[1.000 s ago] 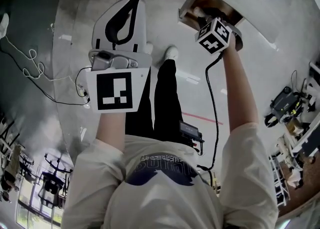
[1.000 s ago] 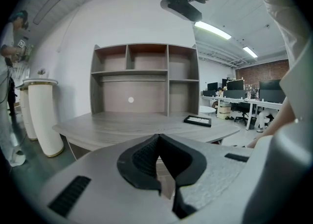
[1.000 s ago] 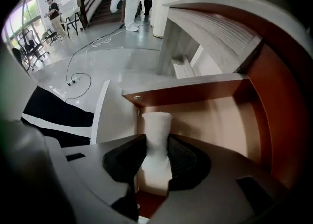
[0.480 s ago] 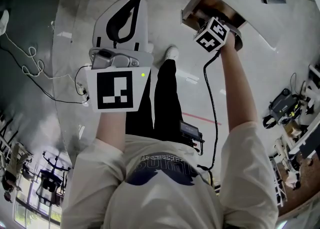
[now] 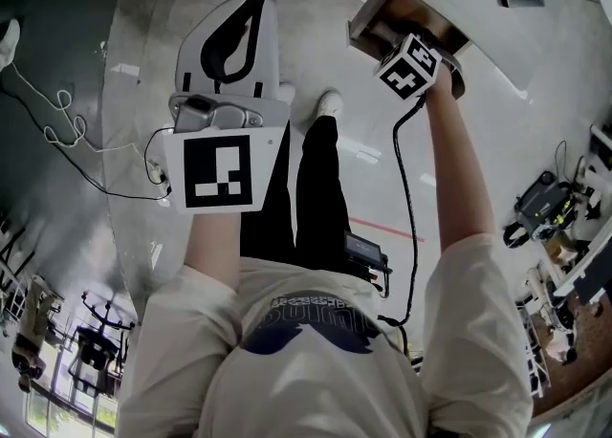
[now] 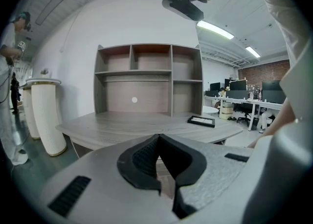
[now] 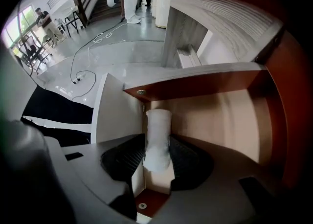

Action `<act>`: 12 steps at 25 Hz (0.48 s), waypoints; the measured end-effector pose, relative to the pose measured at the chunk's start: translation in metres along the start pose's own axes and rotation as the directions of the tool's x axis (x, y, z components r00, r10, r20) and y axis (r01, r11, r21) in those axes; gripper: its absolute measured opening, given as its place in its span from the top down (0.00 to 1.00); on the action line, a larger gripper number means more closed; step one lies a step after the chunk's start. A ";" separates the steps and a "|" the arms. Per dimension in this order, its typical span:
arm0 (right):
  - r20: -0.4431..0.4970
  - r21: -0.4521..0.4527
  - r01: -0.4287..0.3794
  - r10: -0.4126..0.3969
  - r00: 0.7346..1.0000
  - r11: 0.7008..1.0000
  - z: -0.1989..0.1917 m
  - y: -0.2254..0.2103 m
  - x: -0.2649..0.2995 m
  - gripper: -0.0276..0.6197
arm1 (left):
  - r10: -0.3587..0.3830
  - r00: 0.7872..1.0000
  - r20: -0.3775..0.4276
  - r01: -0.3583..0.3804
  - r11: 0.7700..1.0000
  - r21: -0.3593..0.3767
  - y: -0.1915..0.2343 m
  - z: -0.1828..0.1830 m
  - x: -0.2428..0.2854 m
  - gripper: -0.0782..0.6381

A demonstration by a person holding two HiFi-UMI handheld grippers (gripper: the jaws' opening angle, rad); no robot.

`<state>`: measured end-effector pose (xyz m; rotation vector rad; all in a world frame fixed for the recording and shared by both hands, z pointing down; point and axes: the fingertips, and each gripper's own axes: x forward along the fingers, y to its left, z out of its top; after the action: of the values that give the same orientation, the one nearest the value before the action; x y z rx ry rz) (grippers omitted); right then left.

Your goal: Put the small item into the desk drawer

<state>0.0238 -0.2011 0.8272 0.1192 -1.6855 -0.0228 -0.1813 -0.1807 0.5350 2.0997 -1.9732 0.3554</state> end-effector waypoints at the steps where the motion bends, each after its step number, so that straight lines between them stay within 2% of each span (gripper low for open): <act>1: 0.005 0.013 -0.007 0.007 1.000 1.000 -0.001 0.001 -0.001 0.72 | 0.001 1.000 0.000 -0.001 1.000 0.000 0.000 0.000 -0.001 0.88; 12: 0.065 0.126 -0.050 0.042 0.997 0.991 -0.004 0.000 -0.012 0.71 | 0.002 1.000 -0.005 -0.002 1.000 0.007 -0.001 -0.005 -0.005 0.88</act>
<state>0.0295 -0.1997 0.8162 0.1768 -1.7511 0.1173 -0.1802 -0.1740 0.5381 2.0994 -1.9740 0.3681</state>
